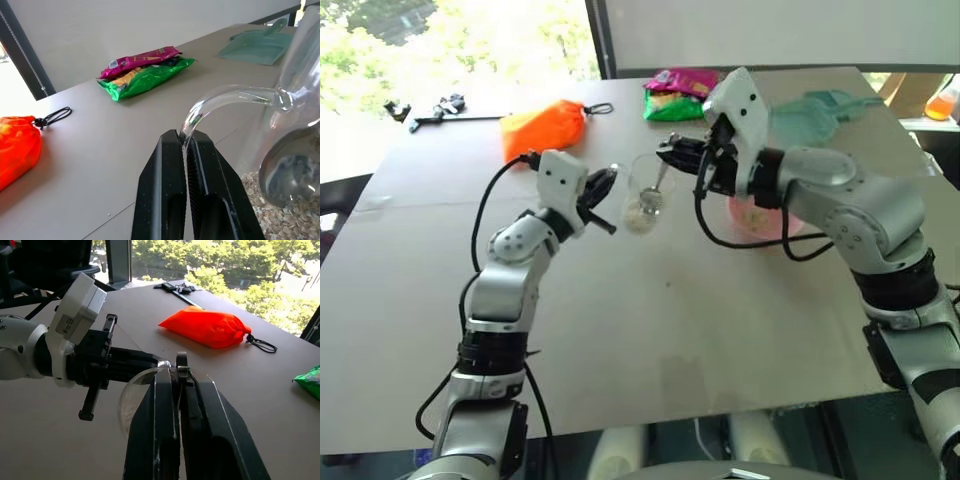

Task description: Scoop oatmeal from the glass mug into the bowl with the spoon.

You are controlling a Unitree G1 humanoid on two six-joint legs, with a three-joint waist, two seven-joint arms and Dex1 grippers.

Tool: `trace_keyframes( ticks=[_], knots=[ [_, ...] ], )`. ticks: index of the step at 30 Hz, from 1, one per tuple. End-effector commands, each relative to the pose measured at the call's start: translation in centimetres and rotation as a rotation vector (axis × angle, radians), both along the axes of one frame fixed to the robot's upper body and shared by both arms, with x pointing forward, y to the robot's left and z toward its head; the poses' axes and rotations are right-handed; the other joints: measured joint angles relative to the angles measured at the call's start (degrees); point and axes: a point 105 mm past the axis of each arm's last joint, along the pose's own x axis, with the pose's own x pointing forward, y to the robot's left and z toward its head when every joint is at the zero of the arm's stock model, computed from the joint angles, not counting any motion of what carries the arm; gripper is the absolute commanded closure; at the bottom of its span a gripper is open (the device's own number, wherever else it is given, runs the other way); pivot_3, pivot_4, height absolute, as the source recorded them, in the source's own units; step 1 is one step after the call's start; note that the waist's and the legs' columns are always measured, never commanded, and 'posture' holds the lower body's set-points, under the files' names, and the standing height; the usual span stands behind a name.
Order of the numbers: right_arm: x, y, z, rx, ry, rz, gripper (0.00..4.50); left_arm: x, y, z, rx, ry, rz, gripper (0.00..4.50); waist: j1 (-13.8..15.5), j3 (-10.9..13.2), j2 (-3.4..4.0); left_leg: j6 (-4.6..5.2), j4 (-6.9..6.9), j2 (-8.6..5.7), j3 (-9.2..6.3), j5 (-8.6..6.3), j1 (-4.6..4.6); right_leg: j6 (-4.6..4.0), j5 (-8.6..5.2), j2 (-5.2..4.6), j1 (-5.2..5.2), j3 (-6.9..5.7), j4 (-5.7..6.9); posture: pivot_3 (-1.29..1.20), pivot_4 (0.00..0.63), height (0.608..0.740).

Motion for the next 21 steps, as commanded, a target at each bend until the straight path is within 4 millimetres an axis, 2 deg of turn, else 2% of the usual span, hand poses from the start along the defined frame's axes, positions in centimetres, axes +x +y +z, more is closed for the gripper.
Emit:
trace_keyframes(
  ticks=[1, 8, 17, 21],
  knots=[
    [-0.5, 0.1, 0.8, 0.043, 0.008, 0.027, 4.5, -0.3, -0.3, 2.2, 0.015, -0.098, -0.016, 4.45, 0.02, 0.0, 0.0, 0.0, 0.0, 0.0, 0.0, 0.0, 0.0, 0.0, 0.0, 0.0, 0.0, 0.0, 0.0, 0.0, 0.15, 0.74],
    [-0.4, 0.3, 1.0, 0.115, 0.12, 0.04, 4.5, -0.2, -0.2, 2.2, 0.022, -0.101, -0.011, 4.45, 0.01, 0.0, 0.0, 0.0, 0.0, -0.01, -0.02, 0.0, 0.0, 0.0, 0.0, -0.01, 0.0, -0.01, 0.0, 0.0, 0.15, 0.74],
    [0.6, -0.9, 3.4, 0.254, 0.234, -0.002, 4.5, 0.0, 0.3, 1.0, 0.034, -0.079, 0.006, 4.45, 0.0, 0.0, 0.0, 0.0, 0.0, -0.02, -0.03, 0.0, 0.0, 0.0, 0.0, -0.01, -0.01, -0.02, 0.04, 0.0, 0.15, 0.74],
    [0.8, -1.4, 3.8, 0.277, 0.262, -0.012, 4.5, 0.0, 0.4, 0.9, 0.03, -0.074, 0.011, 4.45, -0.03, 0.0, 0.0, 0.0, -0.01, -0.02, -0.01, 0.0, 0.0, 0.0, 0.0, -0.01, -0.01, -0.01, 0.03, 0.0, 0.15, 0.74]
  ],
)
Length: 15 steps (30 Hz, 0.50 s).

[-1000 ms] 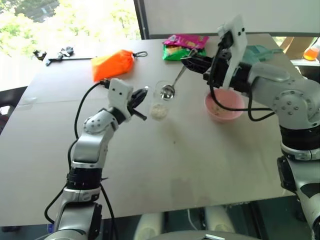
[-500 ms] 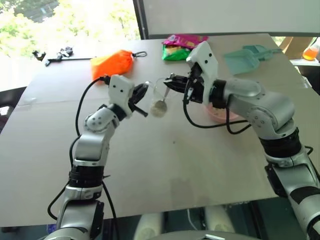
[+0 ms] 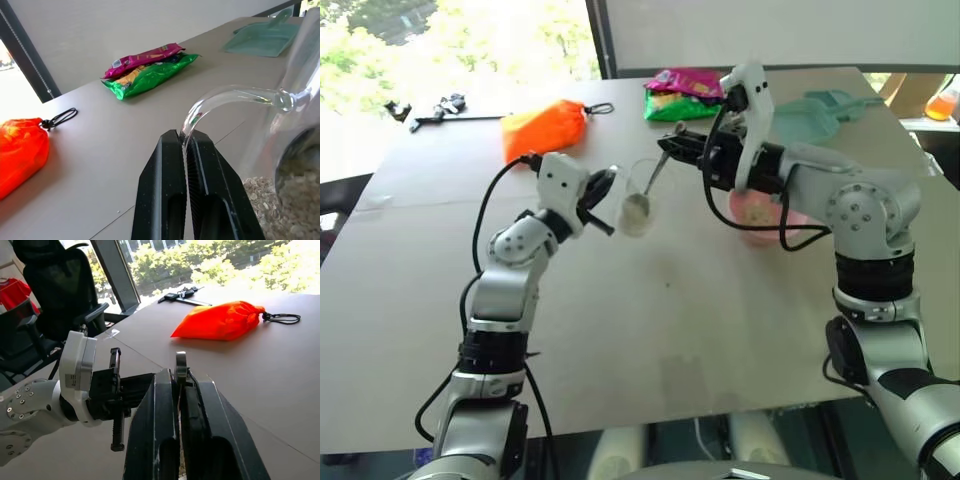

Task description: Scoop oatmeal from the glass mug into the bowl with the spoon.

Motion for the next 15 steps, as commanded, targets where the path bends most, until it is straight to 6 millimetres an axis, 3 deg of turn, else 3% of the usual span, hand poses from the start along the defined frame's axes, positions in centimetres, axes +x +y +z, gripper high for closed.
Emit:
trace_keyframes(
  ticks=[1, 15],
  knots=[
    [-0.63, -0.04, 1.8, 0.046, -0.024, 0.025, 4.5, -0.21, 0.08, 1.46, -0.009, -0.065, -0.001, 4.45, 0.0, 0.0, 0.0, 0.0, 0.0, 0.0, 0.0, 0.0, 0.0, 0.0, 0.0, 0.0, 0.0, 0.0, 0.01, 0.0, 0.15, 0.74],
    [-0.29, -0.28, 1.59, 0.034, -0.036, -0.01, 4.5, -0.2, -0.11, 1.19, -0.014, -0.056, 0.003, 4.45, -0.46, 0.0, 0.0, 0.0, 0.0, 0.0, 0.0, 0.0, 0.0, 0.0, 0.0, 0.0, -0.02, 0.01, 0.04, 0.0, 0.15, 0.74]
  ],
)
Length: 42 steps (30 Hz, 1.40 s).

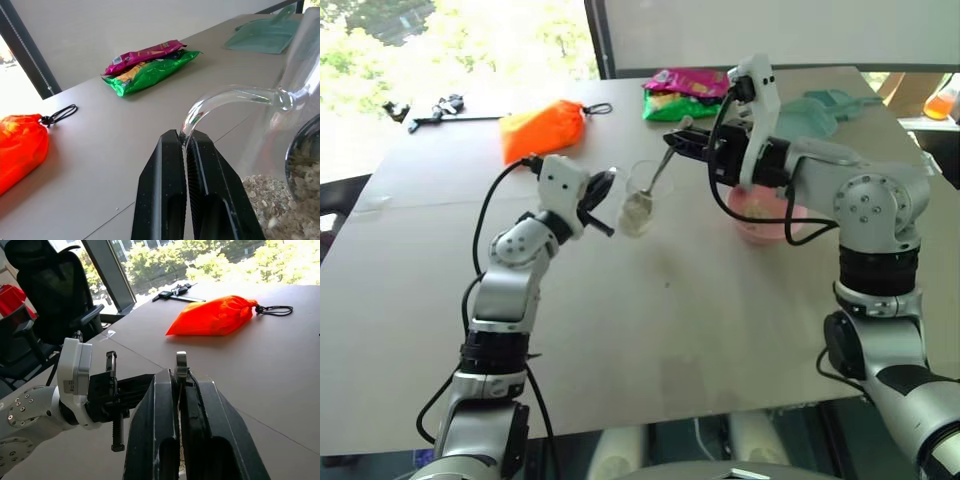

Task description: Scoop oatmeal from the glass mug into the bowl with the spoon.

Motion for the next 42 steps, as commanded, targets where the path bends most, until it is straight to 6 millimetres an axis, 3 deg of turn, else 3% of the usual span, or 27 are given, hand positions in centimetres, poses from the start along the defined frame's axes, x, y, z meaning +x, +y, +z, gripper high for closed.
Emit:
trace_keyframes(
  ticks=[1, 16, 27, 37, 42],
  knots=[
    [-0.4, -0.2, 1.9, 0.03, -0.08, -0.004, 4.5, -0.3, -0.1, 1.4, -0.006, -0.06, -0.006, 4.45, -0.26, 0.0, 0.0, 0.0, 0.0, 0.0, 0.0, 0.0, 0.0, 0.0, 0.0, 0.0, 0.0, 0.0, 0.0, 0.0, 0.15, 0.74],
    [0.3, -0.6, 2.2, 0.04, -0.103, -0.054, 4.5, -0.4, -0.3, 1.2, -0.011, -0.055, -0.007, 4.45, -1.02, 0.0, 0.0, 0.0, 0.0, 0.0, 0.01, 0.0, 0.0, 0.0, 0.0, -0.01, 0.0, 0.01, 0.02, 0.0, 0.15, 0.74],
    [-0.5, 0.0, 1.5, 0.082, 0.023, 0.024, 4.5, -0.4, -0.2, 1.2, -0.014, -0.056, -0.002, 4.45, -0.99, 0.0, 0.0, 0.0, 0.0, 0.0, -0.01, 0.0, 0.0, 0.0, 0.0, -0.01, -0.01, 0.01, 0.03, 0.0, 0.15, 0.74],
    [0.8, -1.4, 2.1, 0.181, 0.205, -0.014, 4.5, -0.5, -0.2, 0.8, -0.013, -0.046, 0.001, 4.45, -1.04, 0.0, 0.0, 0.0, 0.0, -0.01, 0.01, 0.0, 0.0, 0.0, 0.0, -0.02, -0.01, 0.02, 0.07, 0.0, 0.15, 0.74],
    [2.2, -3.5, 2.7, 0.261, 0.287, -0.081, 4.5, -0.6, 0.1, 0.0, -0.016, -0.03, 0.012, 4.45, -1.03, 0.0, 0.0, 0.0, 0.01, -0.01, 0.03, 0.0, 0.01, 0.0, 0.0, -0.02, -0.01, 0.04, 0.09, 0.0, 0.15, 0.74]
  ],
)
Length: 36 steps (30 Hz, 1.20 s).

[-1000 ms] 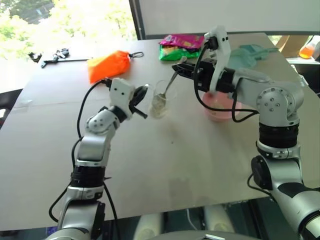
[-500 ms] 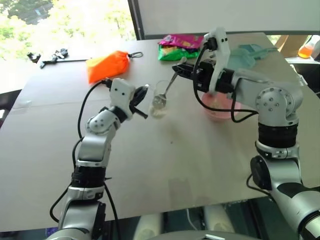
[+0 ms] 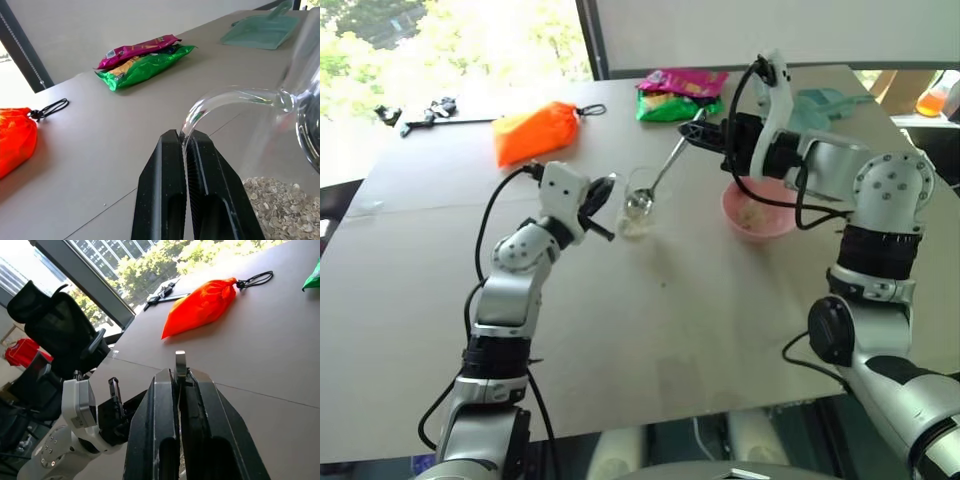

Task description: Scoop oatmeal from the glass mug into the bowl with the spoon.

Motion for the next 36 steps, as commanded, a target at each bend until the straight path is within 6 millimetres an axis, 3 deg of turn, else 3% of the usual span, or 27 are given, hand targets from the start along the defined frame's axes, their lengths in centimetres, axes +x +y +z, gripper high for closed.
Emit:
trace_keyframes(
  ticks=[1, 10, 24, 29, 36],
  knots=[
    [0.2, -1.4, 2.7, 0.087, -0.015, -0.023, 4.5, -0.4, 0.0, 1.0, -0.007, -0.054, 0.002, 4.45, 0.0, 0.0, 0.0, 0.0, 0.0, 0.0, 0.01, 0.0, 0.0, 0.0, 0.0, 0.0, 0.0, 0.0, 0.0, 0.0, 0.15, 0.74],
    [0.9, -4.6, 3.6, 0.17, 0.049, -0.096, 4.5, 0.3, -0.4, 1.0, -0.061, -0.04, 0.025, 4.45, 0.02, 0.0, 0.0, 0.0, 0.0, 0.0, 0.06, 0.0, 0.0, 0.0, 0.0, -0.01, -0.01, 0.04, 0.04, 0.0, 0.15, 0.74],
    [1.3, -8.6, 3.4, 0.234, 0.108, -0.214, 4.5, 2.3, -5.5, 3.0, -0.11, -0.069, -0.06, 4.45, 0.05, 0.0, 0.0, 0.01, 0.06, -0.01, 0.18, 0.0, 0.0, 0.0, 0.0, 0.0, -0.09, 0.13, 0.56, 0.0, 0.15, 0.74],
    [1.3, -9.6, 3.5, 0.24, 0.108, -0.244, 4.5, 2.7, -6.1, 3.1, -0.108, -0.071, -0.072, 4.45, -0.1, 0.0, 0.0, 0.01, 0.08, -0.01, 0.24, 0.0, 0.0, 0.0, 0.0, 0.0, -0.13, 0.21, 0.59, 0.0, 0.15, 0.74],
    [1.4, -13.1, 4.2, 0.313, 0.118, -0.333, 4.5, 3.4, -7.1, 3.0, -0.086, -0.063, -0.08, 4.45, 0.27, 0.0, 0.0, 0.02, 0.11, -0.02, 0.3, 0.0, -0.06, 0.0, 0.0, 0.01, -0.21, 0.28, 0.61, 0.0, 0.15, 0.74]
  ],
)
